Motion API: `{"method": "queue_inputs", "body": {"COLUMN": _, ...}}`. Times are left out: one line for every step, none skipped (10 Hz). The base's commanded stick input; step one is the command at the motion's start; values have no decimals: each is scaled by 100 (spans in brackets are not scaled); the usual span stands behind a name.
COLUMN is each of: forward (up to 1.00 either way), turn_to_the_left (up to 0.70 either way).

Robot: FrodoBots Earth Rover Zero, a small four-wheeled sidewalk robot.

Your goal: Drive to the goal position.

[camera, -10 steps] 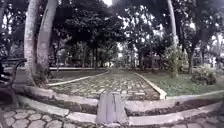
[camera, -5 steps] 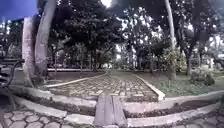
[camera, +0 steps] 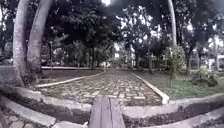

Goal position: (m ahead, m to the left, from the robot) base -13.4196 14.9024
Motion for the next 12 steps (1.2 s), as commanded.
{"method": "queue_inputs", "body": {"forward": 70, "turn_to_the_left": 0}}
{"method": "queue_inputs", "body": {"forward": 70, "turn_to_the_left": 3}}
{"method": "queue_inputs", "body": {"forward": 70, "turn_to_the_left": 14}}
{"method": "queue_inputs", "body": {"forward": 70, "turn_to_the_left": 10}}
{"method": "queue_inputs", "body": {"forward": 70, "turn_to_the_left": 3}}
{"method": "queue_inputs", "body": {"forward": 70, "turn_to_the_left": 0}}
{"method": "queue_inputs", "body": {"forward": 70, "turn_to_the_left": 0}}
{"method": "queue_inputs", "body": {"forward": 70, "turn_to_the_left": 0}}
{"method": "queue_inputs", "body": {"forward": 66, "turn_to_the_left": 0}}
{"method": "queue_inputs", "body": {"forward": 27, "turn_to_the_left": 0}}
{"method": "queue_inputs", "body": {"forward": 0, "turn_to_the_left": 0}}
{"method": "queue_inputs", "body": {"forward": 0, "turn_to_the_left": 0}}
